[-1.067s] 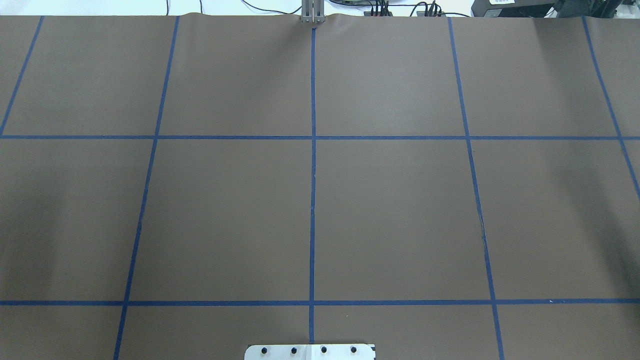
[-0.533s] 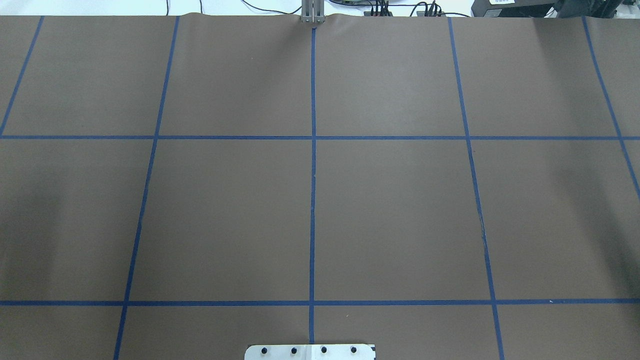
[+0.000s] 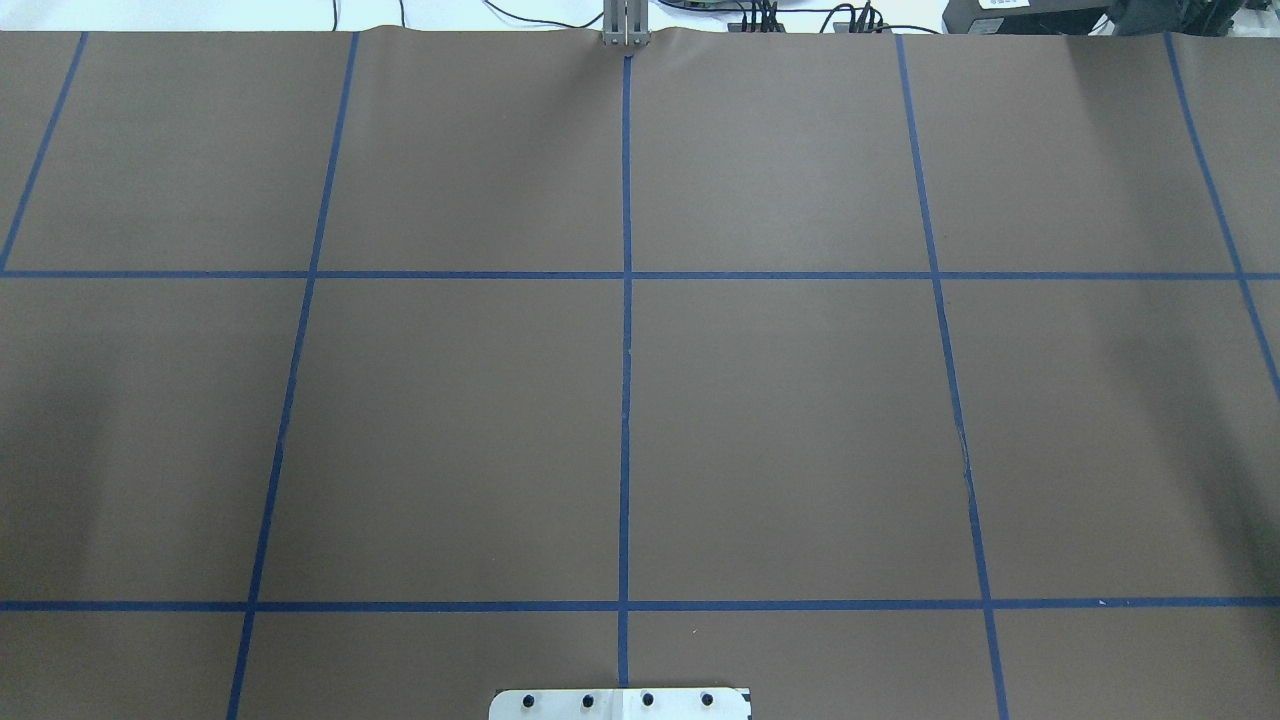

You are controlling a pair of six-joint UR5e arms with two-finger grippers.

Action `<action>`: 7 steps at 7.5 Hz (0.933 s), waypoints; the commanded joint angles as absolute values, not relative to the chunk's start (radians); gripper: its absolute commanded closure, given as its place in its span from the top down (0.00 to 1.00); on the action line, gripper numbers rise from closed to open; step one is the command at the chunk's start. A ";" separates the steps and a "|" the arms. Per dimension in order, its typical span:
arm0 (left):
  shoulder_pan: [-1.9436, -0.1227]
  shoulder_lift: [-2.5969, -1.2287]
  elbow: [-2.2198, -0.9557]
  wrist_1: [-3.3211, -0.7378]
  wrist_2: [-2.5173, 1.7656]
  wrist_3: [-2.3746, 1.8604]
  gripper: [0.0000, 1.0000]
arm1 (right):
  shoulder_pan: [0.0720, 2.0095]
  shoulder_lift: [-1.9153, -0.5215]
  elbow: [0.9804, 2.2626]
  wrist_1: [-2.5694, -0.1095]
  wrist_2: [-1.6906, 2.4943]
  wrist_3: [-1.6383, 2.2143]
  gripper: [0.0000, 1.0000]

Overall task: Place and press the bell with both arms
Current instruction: 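Carry the held bell with the left gripper toward the table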

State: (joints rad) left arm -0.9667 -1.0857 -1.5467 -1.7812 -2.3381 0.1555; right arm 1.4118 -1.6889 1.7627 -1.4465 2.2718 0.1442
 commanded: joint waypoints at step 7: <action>-0.950 -1.107 -1.517 -1.782 -2.338 0.126 1.00 | 1.411 -1.687 1.763 -1.447 2.272 0.144 1.00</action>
